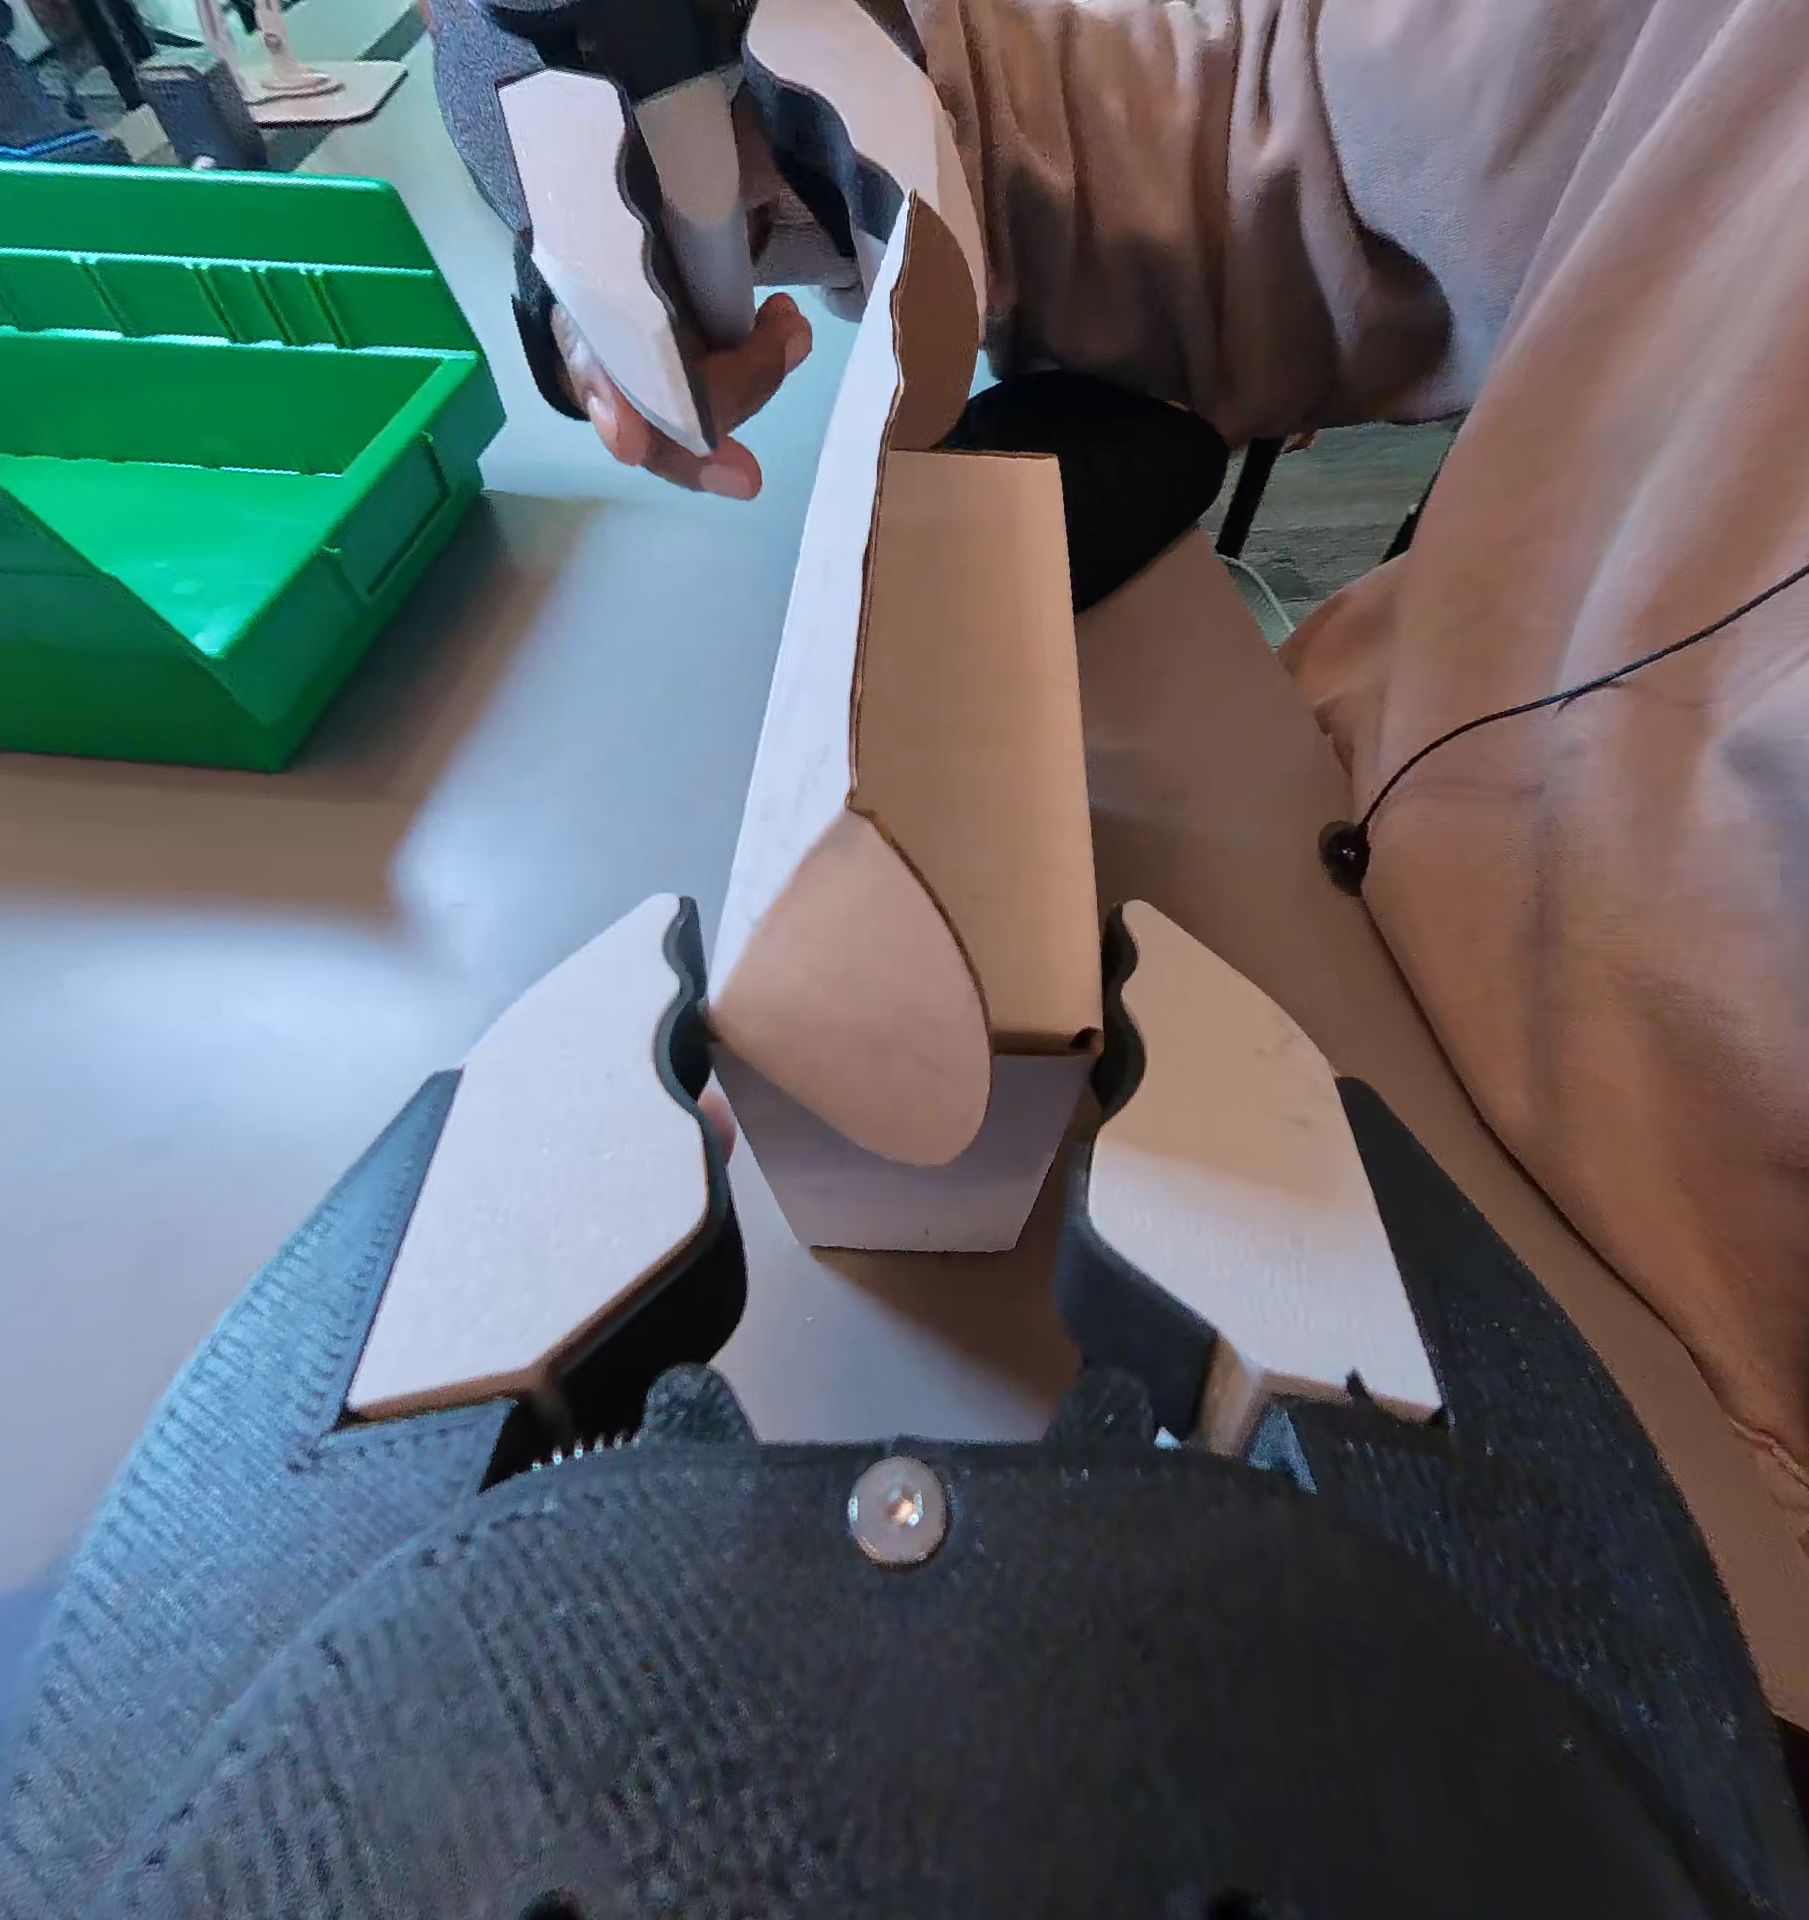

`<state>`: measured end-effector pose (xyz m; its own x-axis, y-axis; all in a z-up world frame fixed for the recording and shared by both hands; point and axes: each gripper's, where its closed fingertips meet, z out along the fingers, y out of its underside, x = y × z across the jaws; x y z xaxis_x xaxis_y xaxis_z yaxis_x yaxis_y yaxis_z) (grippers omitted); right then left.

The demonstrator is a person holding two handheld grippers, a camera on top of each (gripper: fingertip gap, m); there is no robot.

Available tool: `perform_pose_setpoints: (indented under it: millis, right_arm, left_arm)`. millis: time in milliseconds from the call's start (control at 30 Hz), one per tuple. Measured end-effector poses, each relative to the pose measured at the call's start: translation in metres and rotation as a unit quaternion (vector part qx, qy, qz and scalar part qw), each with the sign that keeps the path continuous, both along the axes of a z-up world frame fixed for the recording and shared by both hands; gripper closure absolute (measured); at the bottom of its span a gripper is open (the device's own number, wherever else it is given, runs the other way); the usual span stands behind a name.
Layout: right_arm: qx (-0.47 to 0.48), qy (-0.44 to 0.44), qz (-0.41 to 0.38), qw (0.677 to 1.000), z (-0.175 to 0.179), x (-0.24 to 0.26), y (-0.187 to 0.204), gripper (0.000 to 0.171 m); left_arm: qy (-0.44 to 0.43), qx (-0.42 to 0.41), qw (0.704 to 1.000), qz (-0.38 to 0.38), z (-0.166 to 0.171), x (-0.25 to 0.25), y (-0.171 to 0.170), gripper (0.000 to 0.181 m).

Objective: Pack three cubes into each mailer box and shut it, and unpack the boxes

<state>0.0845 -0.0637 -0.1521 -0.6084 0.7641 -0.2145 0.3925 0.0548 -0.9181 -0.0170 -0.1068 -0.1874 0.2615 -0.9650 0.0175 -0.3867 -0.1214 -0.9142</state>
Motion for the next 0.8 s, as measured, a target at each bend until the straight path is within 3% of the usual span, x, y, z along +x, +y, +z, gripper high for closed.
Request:
perform_pose_setpoints:
  millis: [200,333,467,633,800]
  right_arm:
    - [0.024,0.004,0.061,0.998,0.001,-0.015,-0.025,0.121]
    - [-0.029,0.0,0.024,0.999,0.017,-0.02,-0.013,0.127]
    - [-0.013,-0.007,-0.005,1.0,0.013,-0.02,-0.009,0.129]
    - [-0.075,-0.021,-0.035,0.996,0.01,-0.02,-0.004,0.131]
    - [-0.04,-0.015,-0.034,0.998,0.005,-0.016,-0.004,0.13]
  left_arm:
    - [-0.003,-0.009,1.0,-0.004,0.0,0.0,0.001,0.108]
    - [0.013,0.002,0.999,0.032,-0.004,-0.003,0.006,0.108]
    - [0.033,0.002,0.998,0.056,-0.005,-0.002,0.007,0.108]
    - [0.06,0.007,0.995,0.075,-0.007,0.001,0.008,0.107]
    - [0.063,0.001,0.995,0.077,-0.007,0.002,0.008,0.108]
